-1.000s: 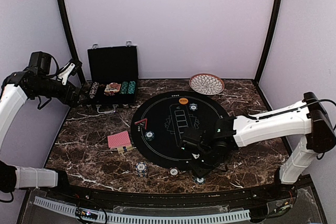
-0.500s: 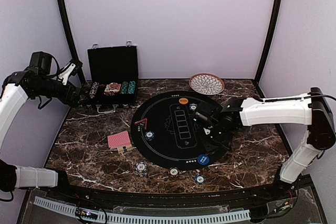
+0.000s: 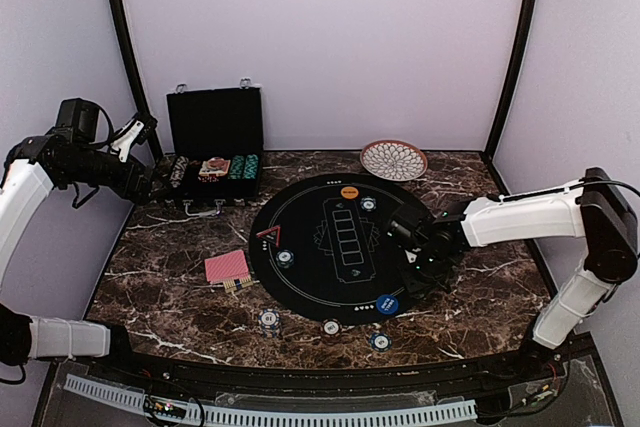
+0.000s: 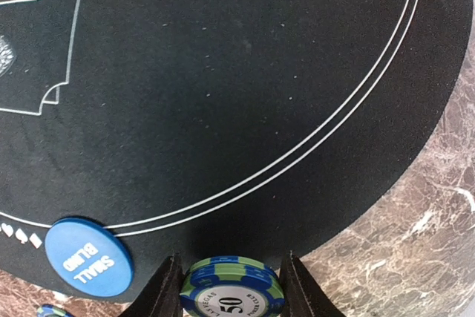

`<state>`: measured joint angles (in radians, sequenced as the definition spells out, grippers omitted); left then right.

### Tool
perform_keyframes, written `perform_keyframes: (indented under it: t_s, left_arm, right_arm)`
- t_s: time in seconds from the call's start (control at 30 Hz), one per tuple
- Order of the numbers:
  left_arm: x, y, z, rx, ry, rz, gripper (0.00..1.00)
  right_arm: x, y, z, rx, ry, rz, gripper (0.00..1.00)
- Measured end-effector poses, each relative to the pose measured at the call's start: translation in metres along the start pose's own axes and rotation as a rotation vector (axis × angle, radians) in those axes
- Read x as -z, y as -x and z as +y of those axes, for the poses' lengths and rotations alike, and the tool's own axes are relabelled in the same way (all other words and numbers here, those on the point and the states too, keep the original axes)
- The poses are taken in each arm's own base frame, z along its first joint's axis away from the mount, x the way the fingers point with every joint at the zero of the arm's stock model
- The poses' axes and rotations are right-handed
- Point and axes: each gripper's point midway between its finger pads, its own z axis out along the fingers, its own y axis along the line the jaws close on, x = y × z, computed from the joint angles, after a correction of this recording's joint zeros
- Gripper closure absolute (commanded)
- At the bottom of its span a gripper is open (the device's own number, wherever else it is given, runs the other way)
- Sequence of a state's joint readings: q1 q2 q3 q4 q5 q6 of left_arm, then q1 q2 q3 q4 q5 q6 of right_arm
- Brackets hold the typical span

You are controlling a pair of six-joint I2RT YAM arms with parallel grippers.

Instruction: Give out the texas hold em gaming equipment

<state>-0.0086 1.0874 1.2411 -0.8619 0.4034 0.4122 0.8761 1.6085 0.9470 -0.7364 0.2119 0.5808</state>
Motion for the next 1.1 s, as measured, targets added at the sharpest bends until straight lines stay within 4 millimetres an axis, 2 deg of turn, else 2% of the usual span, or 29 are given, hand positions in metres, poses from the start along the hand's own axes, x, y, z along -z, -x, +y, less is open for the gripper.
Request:
perform_keyframes:
  t_s: [0.37, 0.43, 0.53, 0.6, 0.7, 0.83, 0.97, 1.1]
  left_arm:
    - [0.000, 0.000, 0.000, 0.000, 0.000, 0.000, 0.01]
    - [0.000, 0.000, 0.000, 0.000, 0.000, 0.000, 0.01]
    - [0.000, 0.000, 0.000, 0.000, 0.000, 0.000, 0.01]
    - [0.000, 0.000, 0.000, 0.000, 0.000, 0.000, 0.01]
    - [0.000, 0.000, 0.000, 0.000, 0.000, 0.000, 0.01]
    - [0.000, 0.000, 0.000, 0.000, 0.000, 0.000, 0.01]
    - [0.000, 0.000, 0.000, 0.000, 0.000, 0.000, 0.01]
    - [0.000, 0.000, 0.000, -0.001, 0.001, 0.000, 0.01]
  right_arm:
    - [-0.008, 0.012, 0.005, -0.026, 0.038, -0.030, 0.81]
    - [-0.010, 0.011, 0.006, -0.026, 0.042, -0.027, 0.73]
    - [-0.012, 0.009, 0.007, -0.025, 0.044, -0.019, 0.50]
    - [-0.013, 0.008, 0.007, -0.026, 0.045, -0.017, 0.40]
    - [-0.013, 0.009, 0.007, -0.021, 0.046, -0.022, 0.36]
    - [-0.013, 0.009, 0.006, -0.021, 0.038, -0.020, 0.36]
    - [-0.003, 0.016, 0.005, -0.016, 0.031, -0.030, 0.36]
    - [0.031, 0.035, 0.013, -0.008, 0.061, -0.099, 0.33]
